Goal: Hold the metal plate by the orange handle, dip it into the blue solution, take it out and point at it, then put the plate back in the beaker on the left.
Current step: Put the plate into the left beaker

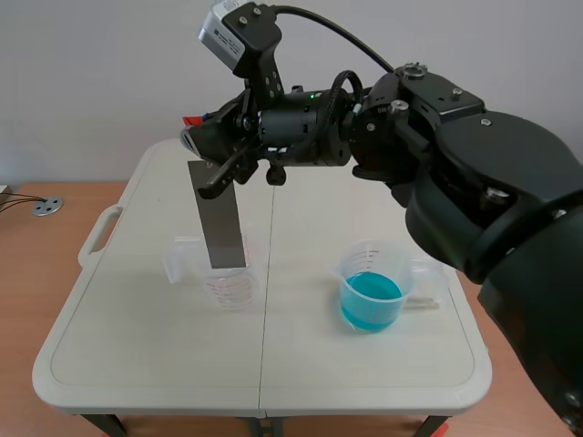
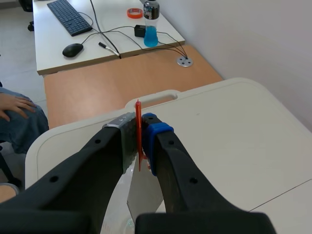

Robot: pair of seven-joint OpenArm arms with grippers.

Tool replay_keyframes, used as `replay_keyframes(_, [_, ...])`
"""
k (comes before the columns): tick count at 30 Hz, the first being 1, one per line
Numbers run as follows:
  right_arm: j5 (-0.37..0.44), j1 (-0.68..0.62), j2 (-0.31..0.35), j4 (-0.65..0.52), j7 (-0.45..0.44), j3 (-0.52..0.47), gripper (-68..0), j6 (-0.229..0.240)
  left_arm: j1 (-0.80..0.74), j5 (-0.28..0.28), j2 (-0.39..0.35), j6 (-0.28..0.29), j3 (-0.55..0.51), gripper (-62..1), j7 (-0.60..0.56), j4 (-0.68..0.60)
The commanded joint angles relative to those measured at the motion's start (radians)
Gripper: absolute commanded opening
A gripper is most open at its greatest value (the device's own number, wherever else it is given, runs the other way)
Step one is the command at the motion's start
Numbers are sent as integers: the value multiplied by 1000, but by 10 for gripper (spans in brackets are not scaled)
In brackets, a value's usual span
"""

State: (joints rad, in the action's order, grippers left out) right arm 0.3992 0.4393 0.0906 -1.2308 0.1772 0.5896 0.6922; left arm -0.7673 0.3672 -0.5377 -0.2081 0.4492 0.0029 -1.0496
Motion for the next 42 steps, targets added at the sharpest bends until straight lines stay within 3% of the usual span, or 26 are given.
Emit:
replay_keyframes(1, [11, 26, -14, 6, -27, -3, -662, -4, -11, 3, -6, 2, 1, -580, -6, -11])
replay_keyframes(16, [29, -45, -19, 138, -136, -1, -663, -4, -11, 3, -6, 2, 1, -580, -6, -11])
replay_keyframes(35, [-7, -57, -18, 145, -139, -1, -658, -4, -11, 2, -6, 2, 1, -579, -6, -10])
replay_keyframes(42, [-8, -54, -18, 145, -140, -2, -507, -4, -11, 1, -7, 2, 1, -576, -6, 1])
